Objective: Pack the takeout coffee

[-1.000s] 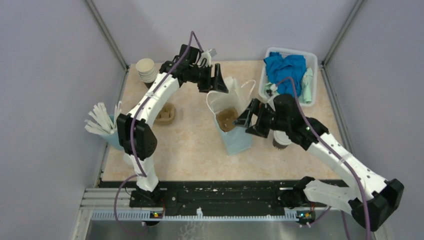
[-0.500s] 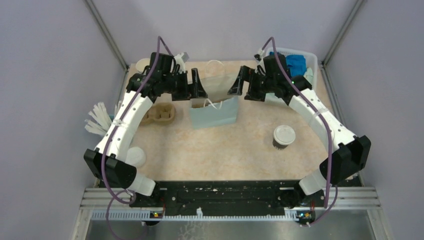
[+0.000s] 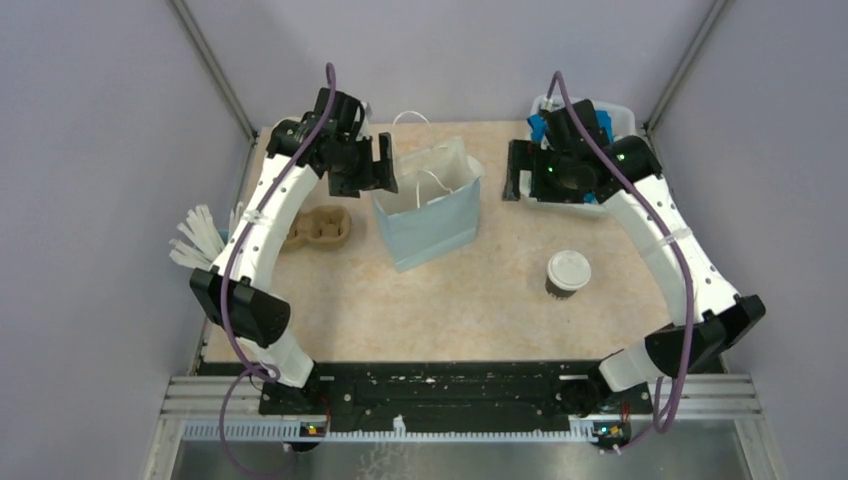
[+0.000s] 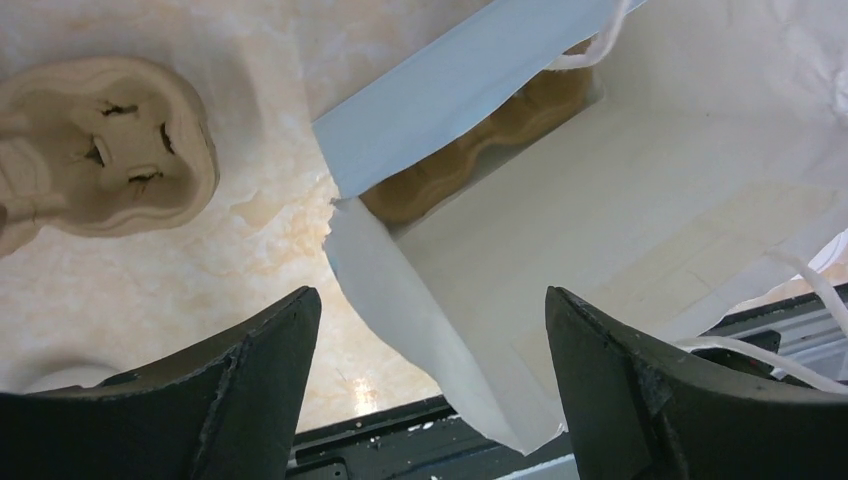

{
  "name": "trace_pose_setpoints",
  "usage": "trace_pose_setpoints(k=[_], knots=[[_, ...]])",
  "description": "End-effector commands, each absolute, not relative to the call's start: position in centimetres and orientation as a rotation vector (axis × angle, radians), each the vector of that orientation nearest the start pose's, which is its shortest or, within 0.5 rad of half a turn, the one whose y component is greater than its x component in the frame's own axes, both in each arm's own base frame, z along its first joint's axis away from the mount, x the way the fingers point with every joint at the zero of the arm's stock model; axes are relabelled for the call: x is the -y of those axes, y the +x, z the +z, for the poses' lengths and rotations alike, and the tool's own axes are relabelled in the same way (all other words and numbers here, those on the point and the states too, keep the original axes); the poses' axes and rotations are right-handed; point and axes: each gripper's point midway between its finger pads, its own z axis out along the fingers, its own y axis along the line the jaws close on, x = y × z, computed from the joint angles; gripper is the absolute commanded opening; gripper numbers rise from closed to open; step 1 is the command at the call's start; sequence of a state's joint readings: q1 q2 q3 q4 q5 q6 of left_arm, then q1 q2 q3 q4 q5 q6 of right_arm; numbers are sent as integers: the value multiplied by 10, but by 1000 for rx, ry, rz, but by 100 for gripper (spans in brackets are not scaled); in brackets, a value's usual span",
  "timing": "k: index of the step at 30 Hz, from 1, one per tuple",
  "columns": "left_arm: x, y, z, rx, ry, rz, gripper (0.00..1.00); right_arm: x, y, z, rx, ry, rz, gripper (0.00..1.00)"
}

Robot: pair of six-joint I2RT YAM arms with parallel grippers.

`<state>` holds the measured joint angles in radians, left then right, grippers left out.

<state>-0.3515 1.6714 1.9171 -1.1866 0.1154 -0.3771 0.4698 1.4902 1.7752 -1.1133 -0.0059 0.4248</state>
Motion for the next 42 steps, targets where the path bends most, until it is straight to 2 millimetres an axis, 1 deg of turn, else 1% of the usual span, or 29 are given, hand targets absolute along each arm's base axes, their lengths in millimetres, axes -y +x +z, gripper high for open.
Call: trace_pose_setpoints(k=[1,3,5,6,9,11,15,17,19,22,25,27,31,35,39,42], knots=[[159,333,287,-2543,-21,-438,88,-80,248,263,-2632,-8,-156,99],[162,331,287,-2530,-20,-473,88,-68,227,238,-2698,52,-218,99],[165,330,289,-2522,-15,-504,88,-65,216,218,-2726,105,-196,99],[168,329,289,-2519,-10,-518,88,-65,214,212,-2731,132,-163,99],[169,329,291,-2513,-6,-535,88,-67,217,197,-2722,160,-82,98],[171,328,291,-2514,1,-544,89,-62,220,188,-2729,174,-99,97],[172,326,288,-2517,9,-559,89,-57,231,169,-2734,199,-76,99],[174,326,288,-2518,13,-570,89,-51,235,162,-2734,213,-83,99],[175,325,289,-2514,17,-577,89,-49,239,158,-2733,216,-64,99],[173,325,289,-2514,19,-570,90,-55,241,151,-2750,190,-19,99],[173,324,288,-2517,21,-568,90,-56,244,151,-2737,177,-6,98],[174,324,288,-2519,22,-570,91,-55,245,151,-2733,172,-18,97],[175,325,286,-2523,21,-581,91,-49,243,143,-2761,165,-70,93],[175,325,286,-2524,17,-583,91,-45,243,143,-2760,163,-101,92],[176,324,285,-2525,14,-585,91,-45,242,139,-2770,153,-107,92],[175,324,284,-2526,10,-585,91,-48,245,139,-2763,128,-82,90]])
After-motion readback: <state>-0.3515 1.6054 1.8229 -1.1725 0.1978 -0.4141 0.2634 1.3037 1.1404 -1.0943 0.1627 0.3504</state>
